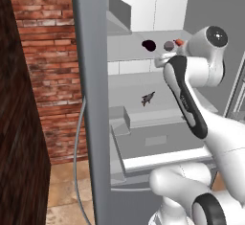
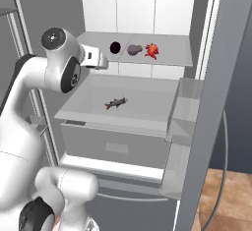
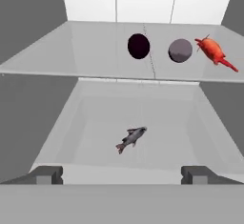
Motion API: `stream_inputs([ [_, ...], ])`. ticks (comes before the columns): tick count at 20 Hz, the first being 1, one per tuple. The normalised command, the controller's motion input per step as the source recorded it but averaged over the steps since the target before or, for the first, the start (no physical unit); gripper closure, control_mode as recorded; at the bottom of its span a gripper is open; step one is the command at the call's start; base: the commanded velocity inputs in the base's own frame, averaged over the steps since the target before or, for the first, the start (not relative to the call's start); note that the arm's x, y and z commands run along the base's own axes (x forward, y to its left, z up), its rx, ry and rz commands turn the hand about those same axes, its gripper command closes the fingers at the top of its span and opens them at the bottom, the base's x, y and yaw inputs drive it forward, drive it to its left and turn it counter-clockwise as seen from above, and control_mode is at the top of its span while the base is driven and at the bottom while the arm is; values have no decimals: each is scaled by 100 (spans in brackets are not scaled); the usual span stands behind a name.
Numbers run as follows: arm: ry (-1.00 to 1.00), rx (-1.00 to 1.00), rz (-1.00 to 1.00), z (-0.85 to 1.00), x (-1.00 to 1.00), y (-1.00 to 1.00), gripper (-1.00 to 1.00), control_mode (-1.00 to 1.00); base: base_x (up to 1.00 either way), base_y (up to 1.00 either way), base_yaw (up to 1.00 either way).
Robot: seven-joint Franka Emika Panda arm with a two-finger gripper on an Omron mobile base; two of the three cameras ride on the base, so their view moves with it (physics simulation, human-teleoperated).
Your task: Place one eggplant and one fish in each tupperware on the nearby counter, to pack two identical lunches.
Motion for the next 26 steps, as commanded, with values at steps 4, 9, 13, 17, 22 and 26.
stream_inputs([
  [4, 3, 1, -4, 0, 66, -1, -100, -100, 0, 0, 0],
  [9, 0, 4, -2, 0, 73, 0, -100, -100, 0, 0, 0],
  [13, 0, 4, -1, 0, 65, -2, -100, -100, 0, 0, 0],
  [17, 0, 1, 0, 0, 60, -1, -100, -100, 0, 0, 0],
  [22, 0, 0, 0, 0, 58, 0, -100, -100, 0, 0, 0],
  [26, 0, 0, 0, 0, 56, -5, -100, -100, 0, 0, 0],
])
